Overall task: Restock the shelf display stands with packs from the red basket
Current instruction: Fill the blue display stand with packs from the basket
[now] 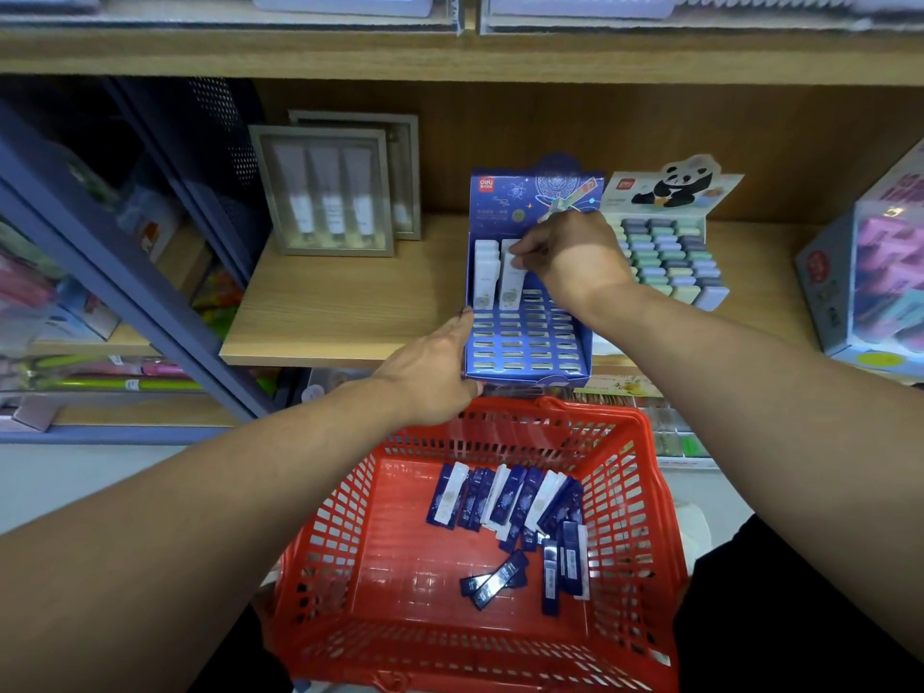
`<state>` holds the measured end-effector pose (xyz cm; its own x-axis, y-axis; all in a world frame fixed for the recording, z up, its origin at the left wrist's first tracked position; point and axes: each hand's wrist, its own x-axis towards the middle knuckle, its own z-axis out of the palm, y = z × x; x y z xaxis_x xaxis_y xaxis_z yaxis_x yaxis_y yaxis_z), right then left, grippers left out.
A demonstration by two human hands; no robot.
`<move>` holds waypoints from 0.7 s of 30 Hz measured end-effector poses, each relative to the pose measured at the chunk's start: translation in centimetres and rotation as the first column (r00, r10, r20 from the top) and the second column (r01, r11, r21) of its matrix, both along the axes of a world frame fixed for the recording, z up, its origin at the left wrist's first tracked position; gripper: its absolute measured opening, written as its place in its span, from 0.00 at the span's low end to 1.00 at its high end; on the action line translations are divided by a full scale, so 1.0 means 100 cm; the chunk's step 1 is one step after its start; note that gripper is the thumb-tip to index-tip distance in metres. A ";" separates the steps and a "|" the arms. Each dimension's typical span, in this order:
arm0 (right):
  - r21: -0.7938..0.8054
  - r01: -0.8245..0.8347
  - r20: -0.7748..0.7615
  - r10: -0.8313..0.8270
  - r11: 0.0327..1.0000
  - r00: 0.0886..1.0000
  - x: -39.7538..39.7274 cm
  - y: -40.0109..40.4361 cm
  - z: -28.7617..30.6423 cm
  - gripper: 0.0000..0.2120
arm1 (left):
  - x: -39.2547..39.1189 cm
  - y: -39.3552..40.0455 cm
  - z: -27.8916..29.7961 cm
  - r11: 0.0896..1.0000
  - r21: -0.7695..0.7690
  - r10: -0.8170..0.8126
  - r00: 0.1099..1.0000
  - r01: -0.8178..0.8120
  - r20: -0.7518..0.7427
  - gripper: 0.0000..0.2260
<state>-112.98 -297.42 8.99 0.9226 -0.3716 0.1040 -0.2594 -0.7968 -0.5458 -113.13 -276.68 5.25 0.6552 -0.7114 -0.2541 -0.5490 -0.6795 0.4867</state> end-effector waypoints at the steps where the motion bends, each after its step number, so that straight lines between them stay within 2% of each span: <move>1: 0.013 -0.005 -0.006 0.005 1.000 1.000 0.000 0.000 0.000 0.08 | -0.001 0.000 0.001 1.000 -0.003 -0.004 1.000 0.004 -0.003 0.42; 21: 0.128 -0.005 -0.021 0.008 0.992 1.000 -0.001 -0.001 -0.007 0.07 | -0.002 -0.002 -0.005 0.999 0.040 0.002 1.000 -0.001 -0.020 0.47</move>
<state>-113.11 -297.49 8.33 0.9264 -0.3749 0.0359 -0.2675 -0.7221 -0.6380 -113.30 -276.92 4.74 0.6509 -0.6994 -0.2953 -0.5381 -0.6994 0.4704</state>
